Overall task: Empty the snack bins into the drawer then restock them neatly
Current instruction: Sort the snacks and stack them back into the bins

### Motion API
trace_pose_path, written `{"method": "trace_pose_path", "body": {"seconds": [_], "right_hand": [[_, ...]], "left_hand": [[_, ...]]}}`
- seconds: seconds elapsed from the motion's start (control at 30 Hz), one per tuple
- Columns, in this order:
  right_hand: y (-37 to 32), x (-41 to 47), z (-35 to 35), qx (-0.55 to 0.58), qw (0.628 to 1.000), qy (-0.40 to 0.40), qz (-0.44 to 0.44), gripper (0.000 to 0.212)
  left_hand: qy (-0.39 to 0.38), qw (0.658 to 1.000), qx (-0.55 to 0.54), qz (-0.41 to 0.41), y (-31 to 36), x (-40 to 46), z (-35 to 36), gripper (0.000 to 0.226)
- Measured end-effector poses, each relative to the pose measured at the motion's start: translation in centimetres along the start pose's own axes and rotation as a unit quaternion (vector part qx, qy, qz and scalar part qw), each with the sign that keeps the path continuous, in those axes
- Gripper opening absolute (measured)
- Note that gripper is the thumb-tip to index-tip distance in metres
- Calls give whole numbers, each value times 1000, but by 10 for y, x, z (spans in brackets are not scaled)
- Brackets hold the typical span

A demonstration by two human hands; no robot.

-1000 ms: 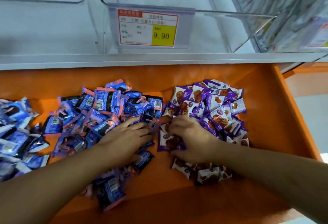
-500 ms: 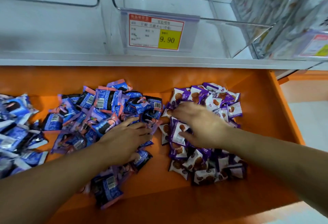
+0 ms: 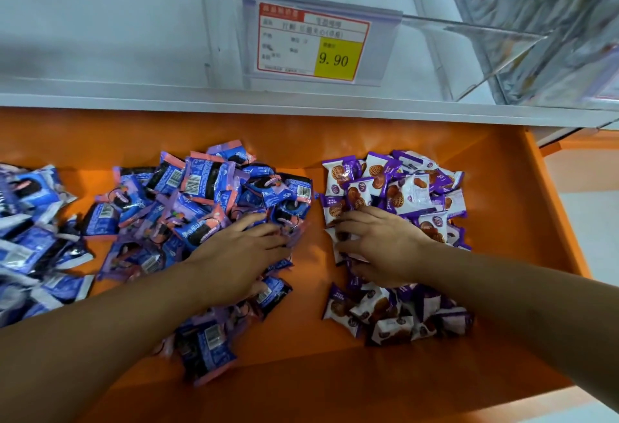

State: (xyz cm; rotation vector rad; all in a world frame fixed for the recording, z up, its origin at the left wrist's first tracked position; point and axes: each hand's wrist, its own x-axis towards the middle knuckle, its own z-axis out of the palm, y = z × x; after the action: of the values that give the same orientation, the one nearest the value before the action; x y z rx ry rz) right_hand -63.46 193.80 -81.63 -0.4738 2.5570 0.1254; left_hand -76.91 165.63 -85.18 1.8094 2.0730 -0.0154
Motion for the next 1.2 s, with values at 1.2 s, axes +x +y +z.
{"method": "trace_pose_path", "body": {"seconds": [1.2], "right_hand": [[-42, 133, -83, 212, 959, 78, 174, 52]], "left_hand": [[173, 959, -126, -186, -36, -83, -37, 70]]}}
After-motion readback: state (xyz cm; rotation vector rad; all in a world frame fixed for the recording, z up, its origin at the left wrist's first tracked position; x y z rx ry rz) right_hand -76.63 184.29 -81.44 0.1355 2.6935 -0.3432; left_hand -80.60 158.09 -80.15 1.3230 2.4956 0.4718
